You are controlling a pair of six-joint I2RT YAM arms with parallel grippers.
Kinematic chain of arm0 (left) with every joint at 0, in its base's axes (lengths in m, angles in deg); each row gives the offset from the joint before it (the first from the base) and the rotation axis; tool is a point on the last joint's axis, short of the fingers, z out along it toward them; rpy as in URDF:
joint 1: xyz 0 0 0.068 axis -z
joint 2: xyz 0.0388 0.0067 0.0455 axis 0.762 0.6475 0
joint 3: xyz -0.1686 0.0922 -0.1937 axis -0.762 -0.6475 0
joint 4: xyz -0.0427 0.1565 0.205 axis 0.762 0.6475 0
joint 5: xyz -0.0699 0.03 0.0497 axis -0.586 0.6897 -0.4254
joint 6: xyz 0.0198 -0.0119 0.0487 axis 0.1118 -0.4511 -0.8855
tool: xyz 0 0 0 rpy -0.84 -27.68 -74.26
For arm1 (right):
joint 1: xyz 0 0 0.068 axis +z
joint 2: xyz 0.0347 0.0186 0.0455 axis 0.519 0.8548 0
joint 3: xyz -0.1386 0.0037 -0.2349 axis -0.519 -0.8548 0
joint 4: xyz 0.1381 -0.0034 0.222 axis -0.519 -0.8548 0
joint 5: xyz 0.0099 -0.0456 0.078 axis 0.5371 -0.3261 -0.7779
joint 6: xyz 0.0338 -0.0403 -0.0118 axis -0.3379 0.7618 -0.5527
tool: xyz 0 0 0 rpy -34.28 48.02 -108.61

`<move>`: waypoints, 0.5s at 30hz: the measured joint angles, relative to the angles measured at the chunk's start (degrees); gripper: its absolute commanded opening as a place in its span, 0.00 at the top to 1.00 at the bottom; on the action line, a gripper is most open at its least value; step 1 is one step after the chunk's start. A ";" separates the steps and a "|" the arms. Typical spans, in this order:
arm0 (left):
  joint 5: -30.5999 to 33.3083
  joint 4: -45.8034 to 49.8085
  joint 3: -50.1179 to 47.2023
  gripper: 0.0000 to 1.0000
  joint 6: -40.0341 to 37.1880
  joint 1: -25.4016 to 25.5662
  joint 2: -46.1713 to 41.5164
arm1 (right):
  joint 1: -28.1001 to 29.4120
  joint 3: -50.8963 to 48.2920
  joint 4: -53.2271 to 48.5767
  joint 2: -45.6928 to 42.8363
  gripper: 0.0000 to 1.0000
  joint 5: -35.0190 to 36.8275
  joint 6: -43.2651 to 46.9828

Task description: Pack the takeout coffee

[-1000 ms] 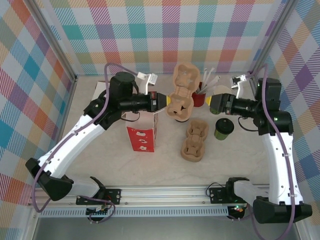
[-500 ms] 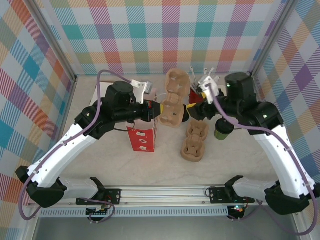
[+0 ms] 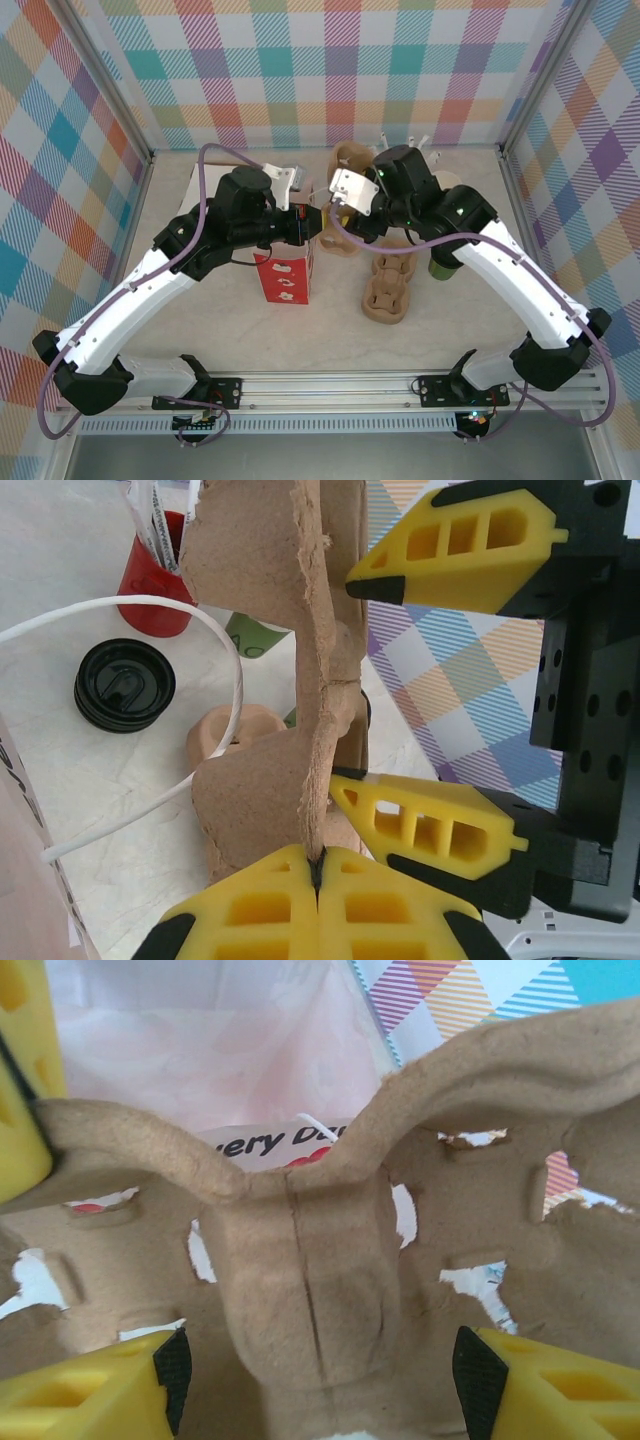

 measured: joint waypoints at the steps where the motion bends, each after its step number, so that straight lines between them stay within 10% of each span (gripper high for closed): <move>1: 0.00 0.00 -0.02 1.00 0.11 0.00 0.00 | 0.15 0.24 0.09 0.28 0.34 0.28 0.76; 15: -0.07 -0.07 -0.02 1.00 0.17 0.00 0.00 | 0.48 0.59 0.76 1.81 0.38 0.11 2.21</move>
